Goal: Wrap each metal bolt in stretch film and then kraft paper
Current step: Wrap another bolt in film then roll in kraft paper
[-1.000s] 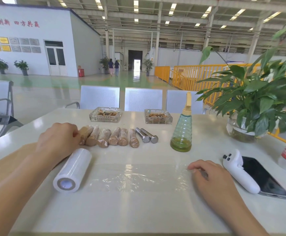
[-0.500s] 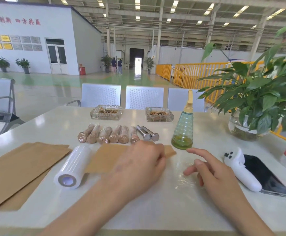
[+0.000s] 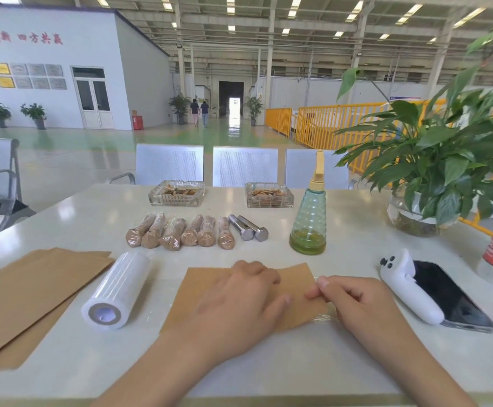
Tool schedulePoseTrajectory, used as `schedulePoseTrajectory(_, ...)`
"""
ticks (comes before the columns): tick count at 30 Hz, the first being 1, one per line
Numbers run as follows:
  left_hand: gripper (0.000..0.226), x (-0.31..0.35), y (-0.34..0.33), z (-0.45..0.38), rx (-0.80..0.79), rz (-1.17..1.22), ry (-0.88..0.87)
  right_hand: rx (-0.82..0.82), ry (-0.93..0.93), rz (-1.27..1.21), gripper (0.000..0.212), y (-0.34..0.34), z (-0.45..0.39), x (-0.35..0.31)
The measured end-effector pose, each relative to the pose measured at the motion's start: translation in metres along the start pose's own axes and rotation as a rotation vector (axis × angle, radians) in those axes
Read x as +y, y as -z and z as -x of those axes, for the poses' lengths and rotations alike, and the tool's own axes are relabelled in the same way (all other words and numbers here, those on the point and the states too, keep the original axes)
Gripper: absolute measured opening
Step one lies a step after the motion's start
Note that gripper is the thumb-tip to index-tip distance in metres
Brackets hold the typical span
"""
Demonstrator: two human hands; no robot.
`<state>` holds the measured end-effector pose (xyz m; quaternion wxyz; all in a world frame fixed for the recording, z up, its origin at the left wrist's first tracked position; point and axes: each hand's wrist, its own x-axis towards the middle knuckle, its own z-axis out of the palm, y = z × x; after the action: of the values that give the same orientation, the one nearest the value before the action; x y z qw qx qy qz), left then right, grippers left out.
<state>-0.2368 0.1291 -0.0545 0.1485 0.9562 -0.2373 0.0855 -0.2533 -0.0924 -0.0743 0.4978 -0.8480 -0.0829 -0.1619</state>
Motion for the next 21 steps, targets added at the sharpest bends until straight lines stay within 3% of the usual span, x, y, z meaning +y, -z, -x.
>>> schedulePoseTrajectory(3,0.045,-0.015,-0.003,0.004,-0.124,-0.074,0.067,-0.010,0.007,0.048,0.024,-0.001,0.001,0.000)
schedulePoseTrajectory(7,0.056,-0.028,-0.006,0.012,-0.183,-0.115,0.133,0.162,-0.033,0.158,0.022,-0.002,0.000,0.001)
schedulePoseTrajectory(13,0.065,-0.044,0.007,0.018,-0.231,-0.073,0.197,0.170,-0.158,0.590,0.019,-0.005,-0.001,0.004)
schedulePoseTrajectory(21,0.062,-0.041,0.003,0.019,-0.210,-0.100,0.241,0.136,-0.091,0.600,0.022,-0.006,-0.002,0.009)
